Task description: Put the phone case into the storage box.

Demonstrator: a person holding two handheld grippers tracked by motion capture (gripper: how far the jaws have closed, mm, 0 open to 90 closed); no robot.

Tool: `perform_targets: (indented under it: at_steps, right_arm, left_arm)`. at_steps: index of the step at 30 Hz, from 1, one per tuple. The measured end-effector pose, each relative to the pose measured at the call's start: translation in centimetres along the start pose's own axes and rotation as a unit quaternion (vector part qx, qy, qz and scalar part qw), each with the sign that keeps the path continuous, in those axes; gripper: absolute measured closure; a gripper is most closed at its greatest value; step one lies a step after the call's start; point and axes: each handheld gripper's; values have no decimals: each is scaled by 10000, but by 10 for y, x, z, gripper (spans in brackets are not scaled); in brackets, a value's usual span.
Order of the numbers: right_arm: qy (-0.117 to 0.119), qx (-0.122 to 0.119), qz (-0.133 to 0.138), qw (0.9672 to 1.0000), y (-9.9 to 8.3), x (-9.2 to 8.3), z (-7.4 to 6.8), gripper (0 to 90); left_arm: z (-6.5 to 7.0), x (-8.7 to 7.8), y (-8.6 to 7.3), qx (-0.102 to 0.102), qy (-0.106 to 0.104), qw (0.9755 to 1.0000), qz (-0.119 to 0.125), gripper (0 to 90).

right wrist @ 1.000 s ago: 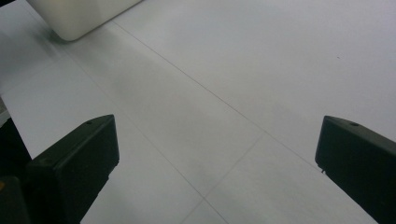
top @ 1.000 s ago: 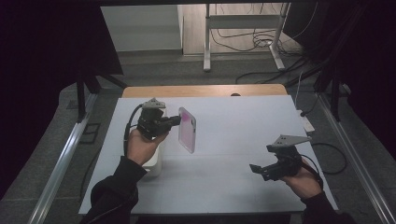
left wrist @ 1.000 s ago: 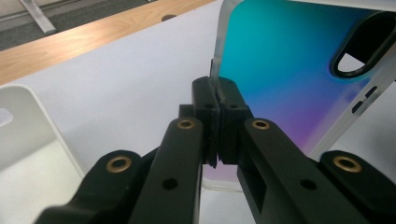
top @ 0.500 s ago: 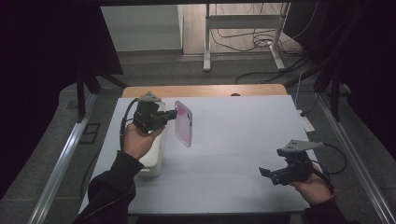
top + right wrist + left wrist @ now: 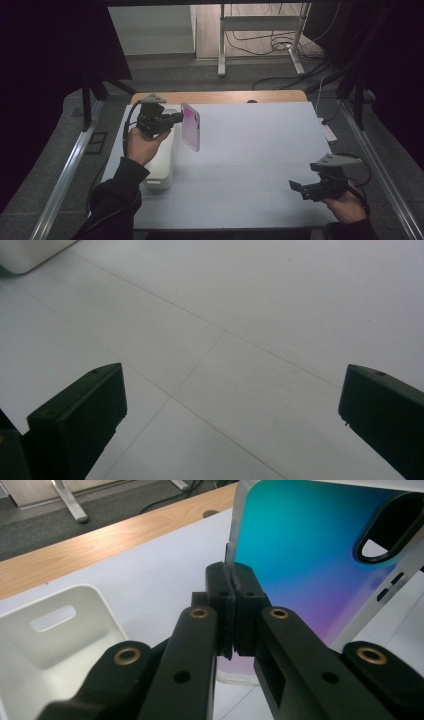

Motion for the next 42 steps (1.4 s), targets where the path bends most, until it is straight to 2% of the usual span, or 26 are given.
perform_targets:
  at_steps: [9,14,20,26,42]
  right_arm:
    - [-340,236,12,9991,-12,-13,9,0]
    - [-414,307,-53,9987,-18,-16,11,0]
    - [-487,362,42,9981,-19,-19,12,0]
    - [-510,316,89,9982,-20,-20,11,0]
    - [-514,290,84,9982,-20,-20,10,0]
  left_arm:
    - [-12,-4,2,-80,129,9999,13,883]
    - [-18,-8,3,-109,200,9997,36,882]
    - [-26,-13,4,-164,313,9994,64,882]
    - [-33,-16,6,-207,425,9988,79,883]
    - [-58,-20,12,-382,904,9951,145,883]
Point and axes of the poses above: each handheld gripper's, and its own axes: x roughly forward along the jaws, y roughly out of its top, z roughly to its right, and after that the axes turned 6 degrees about z, right-handed
